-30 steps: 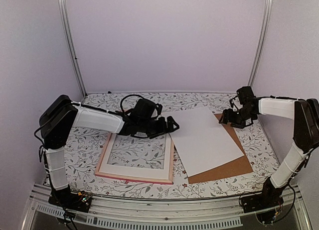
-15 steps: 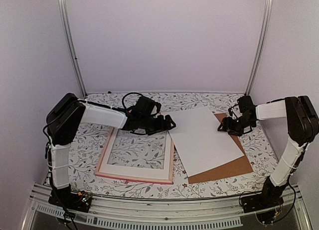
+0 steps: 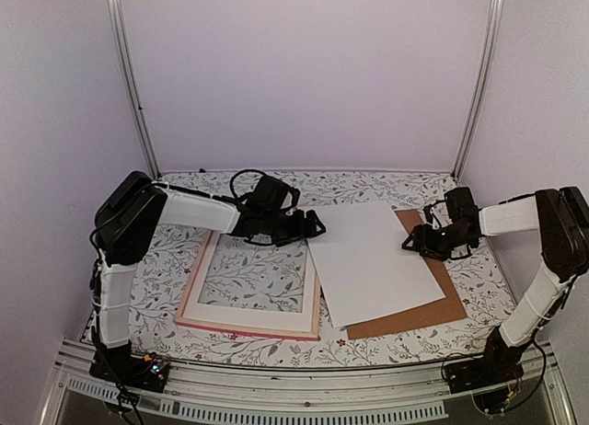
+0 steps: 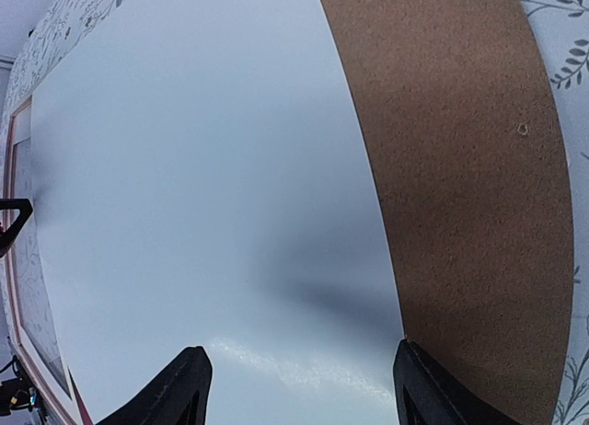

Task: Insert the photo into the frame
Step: Pick up the photo from the backboard.

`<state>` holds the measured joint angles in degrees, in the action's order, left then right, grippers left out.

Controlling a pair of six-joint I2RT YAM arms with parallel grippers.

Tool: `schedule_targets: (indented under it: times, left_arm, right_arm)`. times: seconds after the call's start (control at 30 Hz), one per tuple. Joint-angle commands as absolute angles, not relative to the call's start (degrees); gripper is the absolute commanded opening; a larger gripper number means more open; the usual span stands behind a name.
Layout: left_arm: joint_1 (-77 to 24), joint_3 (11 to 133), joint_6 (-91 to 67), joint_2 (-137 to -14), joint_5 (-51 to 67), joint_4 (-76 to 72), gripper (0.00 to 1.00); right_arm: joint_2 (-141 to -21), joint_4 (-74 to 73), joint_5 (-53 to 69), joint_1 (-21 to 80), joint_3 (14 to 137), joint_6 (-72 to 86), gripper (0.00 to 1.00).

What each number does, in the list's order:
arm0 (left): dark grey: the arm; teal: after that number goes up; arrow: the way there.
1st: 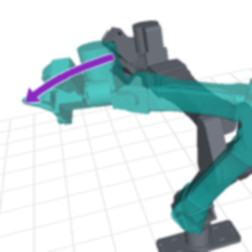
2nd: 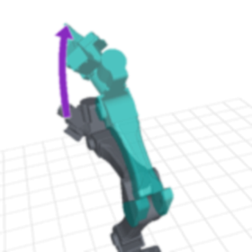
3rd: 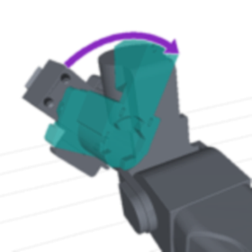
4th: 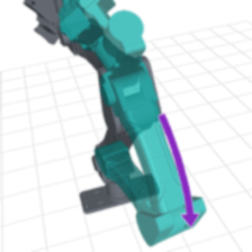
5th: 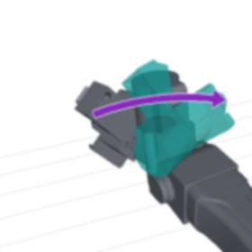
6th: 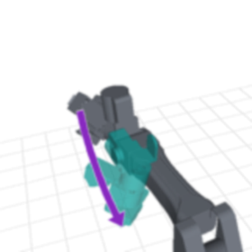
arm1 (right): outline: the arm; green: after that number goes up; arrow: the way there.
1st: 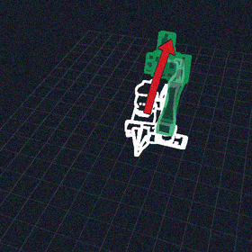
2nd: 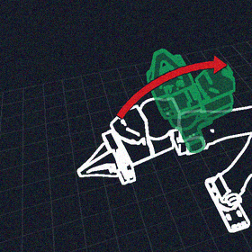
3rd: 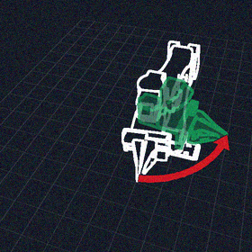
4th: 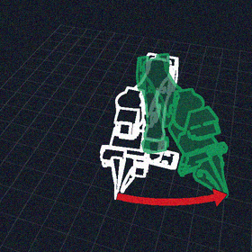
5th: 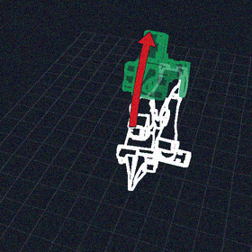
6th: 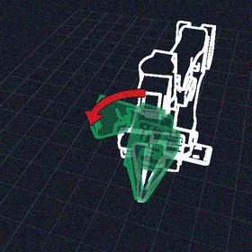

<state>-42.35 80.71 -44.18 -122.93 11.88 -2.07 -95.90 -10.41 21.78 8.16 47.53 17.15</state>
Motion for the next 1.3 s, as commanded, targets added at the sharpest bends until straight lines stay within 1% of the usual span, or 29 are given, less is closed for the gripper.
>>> schedule_targets:
  times: [0.0,0.2,0.37,0.67,0.93,1.13,1.27]
  left_arm:
    - [-41.0,81.9,-44.5,-124.1,12.1,-0.9,0.89]
    - [-40.4,82.3,-45.1,-125.1,13.3,-1.2,0.88]
    - [-40.3,82.5,-45.2,-125.7,14.5,-2.1,0.83]
    - [-39.9,83.0,-45.9,-126.5,15.8,-2.5,0.75]
    - [-39.6,82.9,-46.9,-127.5,17.6,-4.0,0.66]
    - [-39.4,82.7,-47.8,-127.8,19.9,-6.4,0.57]
    - [-39.2,82.6,-48.4,-128.2,21.1,-7.8,0.52]
  right_arm:
    - [-93.0,-9.9,24.8,8.0,44.7,19.6,0.71]
    - [-90.8,-8.8,26.7,8.0,42.8,21.4,0.71]
    - [-89.5,-6.9,28.7,8.2,40.9,22.9,0.70]
    - [-90.5,-4.2,29.0,11.9,39.5,25.9,0.70]
    - [-90.6,-3.5,29.1,13.7,39.5,27.0,0.70]
    - [-91.0,-3.0,29.2,14.4,39.3,27.7,0.69]
    - [-91.3,-3.0,29.2,14.5,39.3,27.7,0.69]
